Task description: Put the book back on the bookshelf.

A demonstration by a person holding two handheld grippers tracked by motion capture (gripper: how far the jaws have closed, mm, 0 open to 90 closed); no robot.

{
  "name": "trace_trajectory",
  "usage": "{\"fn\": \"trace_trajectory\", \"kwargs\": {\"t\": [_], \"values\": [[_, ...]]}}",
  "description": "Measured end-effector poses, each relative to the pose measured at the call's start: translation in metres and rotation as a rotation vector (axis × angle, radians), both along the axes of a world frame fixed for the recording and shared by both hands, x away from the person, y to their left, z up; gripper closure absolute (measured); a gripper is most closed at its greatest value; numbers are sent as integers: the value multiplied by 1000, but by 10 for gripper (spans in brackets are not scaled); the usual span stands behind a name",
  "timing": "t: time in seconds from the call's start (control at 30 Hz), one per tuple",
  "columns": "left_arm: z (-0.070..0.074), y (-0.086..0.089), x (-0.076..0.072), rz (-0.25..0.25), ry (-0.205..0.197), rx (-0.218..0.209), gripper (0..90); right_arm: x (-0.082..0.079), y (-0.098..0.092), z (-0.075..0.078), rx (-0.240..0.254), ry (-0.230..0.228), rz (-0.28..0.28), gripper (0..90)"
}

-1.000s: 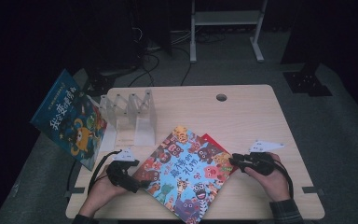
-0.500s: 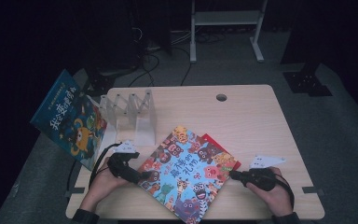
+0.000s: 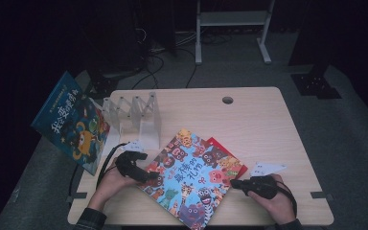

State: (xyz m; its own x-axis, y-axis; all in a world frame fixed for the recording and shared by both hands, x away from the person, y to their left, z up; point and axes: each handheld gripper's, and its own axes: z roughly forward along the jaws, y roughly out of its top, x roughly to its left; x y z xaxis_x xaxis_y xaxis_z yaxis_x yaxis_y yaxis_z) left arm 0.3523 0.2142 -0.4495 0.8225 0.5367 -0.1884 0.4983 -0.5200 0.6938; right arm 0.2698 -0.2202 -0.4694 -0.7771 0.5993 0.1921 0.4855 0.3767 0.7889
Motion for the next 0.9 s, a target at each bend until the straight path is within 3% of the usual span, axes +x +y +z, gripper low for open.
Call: {"fn": "trace_trajectory", "kwargs": {"t": [0.27, 0.33, 0.57, 0.9], "values": [[0, -9, 14, -18, 9, -8, 0, 4, 7, 1, -10, -3, 12, 889], [-1, -12, 18, -28, 17, 10, 0, 5, 10, 2, -13, -5, 10, 889], [-7, -18, 29, -44, 78, 27, 0, 7, 17, 2, -18, -6, 25, 889], [-9, -11, 33, -68, 136, 7, 25, 6, 28, 1, -45, -26, 33, 888]]}}
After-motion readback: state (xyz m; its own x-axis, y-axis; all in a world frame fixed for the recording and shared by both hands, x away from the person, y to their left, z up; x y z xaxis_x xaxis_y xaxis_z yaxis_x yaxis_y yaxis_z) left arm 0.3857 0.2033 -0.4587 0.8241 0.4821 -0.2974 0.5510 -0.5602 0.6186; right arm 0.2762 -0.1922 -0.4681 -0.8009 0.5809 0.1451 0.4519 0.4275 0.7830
